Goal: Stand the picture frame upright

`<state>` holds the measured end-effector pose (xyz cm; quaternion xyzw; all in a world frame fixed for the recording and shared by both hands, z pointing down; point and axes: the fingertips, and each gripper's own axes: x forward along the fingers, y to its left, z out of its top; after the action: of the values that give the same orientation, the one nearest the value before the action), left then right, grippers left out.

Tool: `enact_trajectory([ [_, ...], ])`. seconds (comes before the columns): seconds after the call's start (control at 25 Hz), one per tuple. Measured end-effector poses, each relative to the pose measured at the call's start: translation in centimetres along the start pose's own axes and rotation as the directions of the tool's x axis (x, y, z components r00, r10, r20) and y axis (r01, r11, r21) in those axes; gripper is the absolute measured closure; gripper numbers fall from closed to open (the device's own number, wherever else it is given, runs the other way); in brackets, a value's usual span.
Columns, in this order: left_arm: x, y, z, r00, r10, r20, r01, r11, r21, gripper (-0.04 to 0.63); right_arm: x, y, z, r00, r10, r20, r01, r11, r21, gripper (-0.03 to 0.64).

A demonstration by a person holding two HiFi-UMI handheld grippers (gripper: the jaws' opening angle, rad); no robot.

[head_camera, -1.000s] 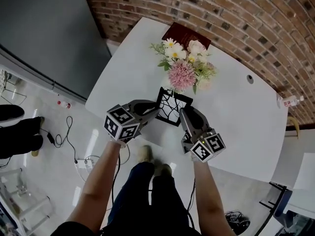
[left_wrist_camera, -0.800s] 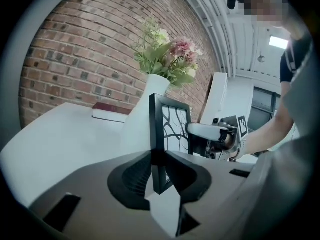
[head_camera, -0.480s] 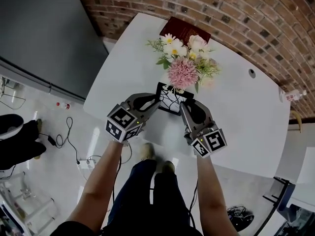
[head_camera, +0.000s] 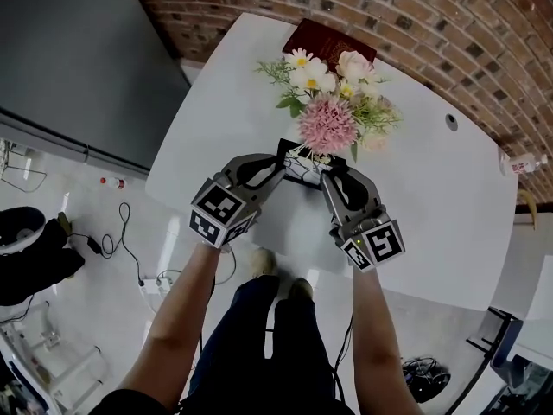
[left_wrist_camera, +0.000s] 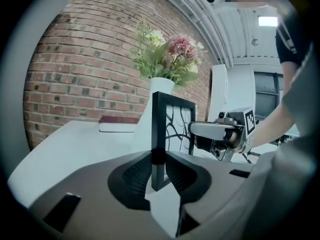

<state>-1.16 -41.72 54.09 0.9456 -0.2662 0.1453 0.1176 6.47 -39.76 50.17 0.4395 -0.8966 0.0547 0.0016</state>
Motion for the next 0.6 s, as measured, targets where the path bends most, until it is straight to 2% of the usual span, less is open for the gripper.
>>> enact_trajectory([
  [0.6,1.2,0.4,-0.4,1.000,0.031,0.002,-0.031,0.999,0.019,0.509,0.1,-0.9,-0.8,1.000,-0.015,-0.014,0.014,0.999,-0.039,0.528],
])
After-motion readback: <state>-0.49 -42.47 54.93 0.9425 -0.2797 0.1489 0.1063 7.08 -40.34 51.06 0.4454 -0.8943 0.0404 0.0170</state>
